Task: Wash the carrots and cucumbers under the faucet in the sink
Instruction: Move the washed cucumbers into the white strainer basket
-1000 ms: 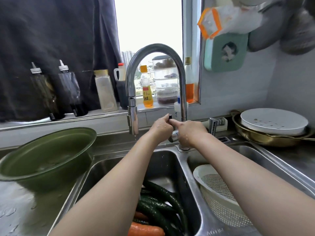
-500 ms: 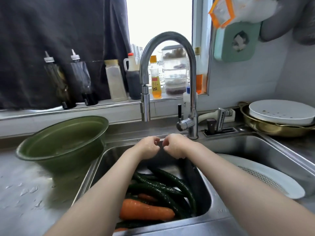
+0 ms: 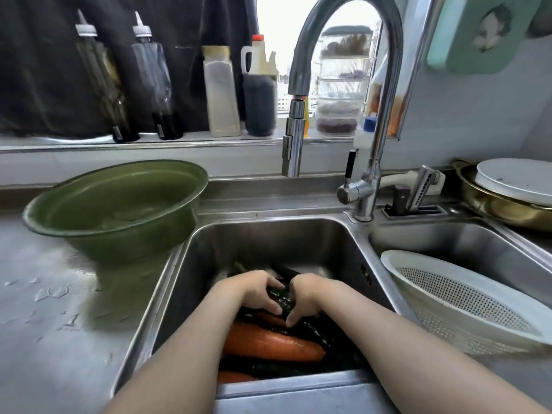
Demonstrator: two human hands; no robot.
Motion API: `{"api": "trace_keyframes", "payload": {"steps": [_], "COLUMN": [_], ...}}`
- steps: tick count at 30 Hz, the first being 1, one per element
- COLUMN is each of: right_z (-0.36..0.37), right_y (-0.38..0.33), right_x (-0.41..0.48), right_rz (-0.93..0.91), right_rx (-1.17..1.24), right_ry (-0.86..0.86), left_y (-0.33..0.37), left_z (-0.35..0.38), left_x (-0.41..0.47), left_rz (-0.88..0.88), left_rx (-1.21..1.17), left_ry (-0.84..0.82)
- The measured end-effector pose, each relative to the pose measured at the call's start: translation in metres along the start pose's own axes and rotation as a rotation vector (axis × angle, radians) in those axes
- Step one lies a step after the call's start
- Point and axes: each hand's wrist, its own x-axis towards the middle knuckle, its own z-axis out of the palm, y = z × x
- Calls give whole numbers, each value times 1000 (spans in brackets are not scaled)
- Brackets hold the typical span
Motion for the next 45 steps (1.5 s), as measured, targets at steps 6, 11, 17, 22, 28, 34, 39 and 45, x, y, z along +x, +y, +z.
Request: {"api": "trace_keyframes", "payload": {"steps": [6,11,17,22,28,34,39,45], "right_z": [-7,-7,-19,-49,-83,-119,-125,-102], "right_y": [-2,1,3,1,16,102,189,253], "right_x": [2,-3,-11,-23,-70,-128,-170,-208], "right_rz": [-31,-62,-104,-154,-167,-8,212,449], "right_rx": [-16,-36,146,400,192,209,140,48], "right_ry": [44,53,141,380,330,392,383,254], "left_y": [-1,-1,-2,-4,31,120,215,276], "left_z": [-5,1,-14,-54,-55,-73,-70,-41], "left_x": [1,1,-10,-32,-45,-35,-7,31], "left_rz": [22,24,87,151,173,301,452,448], "left_rx": [33,74,-58,-131,-146,-97,-5,170], "left_ry": [41,83,263,438,393,449,482,254]}}
